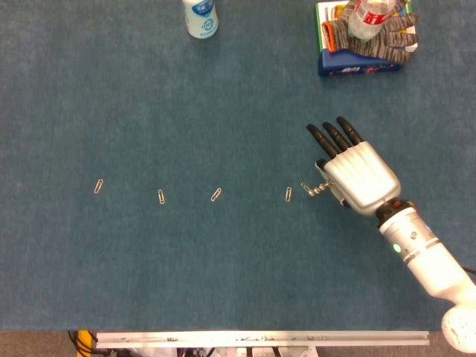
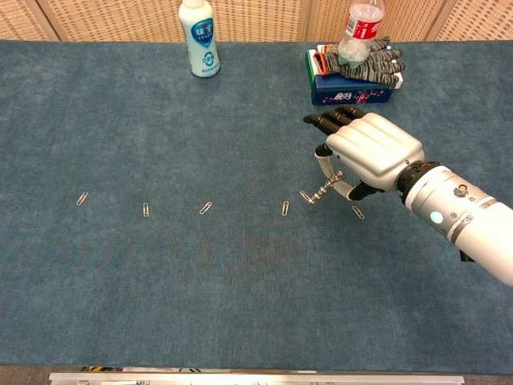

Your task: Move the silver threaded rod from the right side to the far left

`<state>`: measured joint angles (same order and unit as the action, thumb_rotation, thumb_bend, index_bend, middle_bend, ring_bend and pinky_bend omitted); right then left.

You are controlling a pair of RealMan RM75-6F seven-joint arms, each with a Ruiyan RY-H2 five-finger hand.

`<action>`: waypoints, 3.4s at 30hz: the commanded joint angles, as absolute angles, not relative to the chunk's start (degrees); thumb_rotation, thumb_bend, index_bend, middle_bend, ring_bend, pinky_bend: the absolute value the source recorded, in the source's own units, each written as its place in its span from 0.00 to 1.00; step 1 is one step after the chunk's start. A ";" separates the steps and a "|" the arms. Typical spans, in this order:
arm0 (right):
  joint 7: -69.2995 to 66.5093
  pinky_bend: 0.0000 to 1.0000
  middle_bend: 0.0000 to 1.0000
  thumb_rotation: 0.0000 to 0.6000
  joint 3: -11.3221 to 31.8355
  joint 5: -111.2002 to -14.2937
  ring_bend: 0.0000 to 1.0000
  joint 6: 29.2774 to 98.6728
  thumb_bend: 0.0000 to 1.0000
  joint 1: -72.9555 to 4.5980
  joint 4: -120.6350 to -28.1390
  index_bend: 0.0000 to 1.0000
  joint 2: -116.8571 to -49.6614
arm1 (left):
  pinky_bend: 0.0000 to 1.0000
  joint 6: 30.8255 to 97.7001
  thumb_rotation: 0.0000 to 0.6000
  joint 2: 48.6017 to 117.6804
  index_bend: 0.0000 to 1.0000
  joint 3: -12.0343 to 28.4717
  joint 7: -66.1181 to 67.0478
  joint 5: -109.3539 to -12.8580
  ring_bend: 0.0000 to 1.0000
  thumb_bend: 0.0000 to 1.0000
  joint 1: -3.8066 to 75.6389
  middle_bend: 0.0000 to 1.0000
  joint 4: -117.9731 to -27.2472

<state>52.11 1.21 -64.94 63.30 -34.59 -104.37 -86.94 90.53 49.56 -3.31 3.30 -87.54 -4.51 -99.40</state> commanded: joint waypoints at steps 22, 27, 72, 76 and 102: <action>54.94 0.00 0.04 1.00 2.32 -59.61 0.00 62.26 0.37 -38.54 -99.38 0.61 -92.94 | 0.33 91.16 1.00 49.96 0.50 -3.17 -0.71 -86.52 0.28 0.45 -6.07 0.43 -96.29; 54.94 0.00 0.04 1.00 2.20 -59.27 0.00 62.32 0.37 -39.02 -98.85 0.61 -93.68 | 0.33 91.27 1.00 50.05 0.50 -3.09 -1.60 -86.28 0.28 0.45 -6.35 0.43 -95.69; 54.24 0.00 0.05 1.00 11.07 -53.90 0.00 61.13 0.37 -47.95 -89.19 0.61 -103.53 | 0.33 90.86 1.00 50.43 0.50 -2.90 -2.73 -86.21 0.28 0.45 -7.08 0.43 -94.47; 53.70 0.00 0.05 1.00 12.15 -52.93 0.00 59.95 0.37 -49.80 -85.59 0.61 -105.85 | 0.33 90.76 1.00 50.42 0.50 -2.83 -3.16 -85.99 0.28 0.45 -7.12 0.43 -94.20; 41.51 0.00 0.04 1.00 12.97 -60.18 0.00 58.65 0.16 -52.94 -72.72 0.00 -114.72 | 0.33 90.91 1.00 50.76 0.50 -3.32 -3.90 -85.40 0.28 0.45 -8.36 0.43 -93.31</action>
<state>41.60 12.94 -60.15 58.58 -53.03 -72.75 -114.78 90.90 50.76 -3.32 -3.89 -85.40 -8.36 -93.31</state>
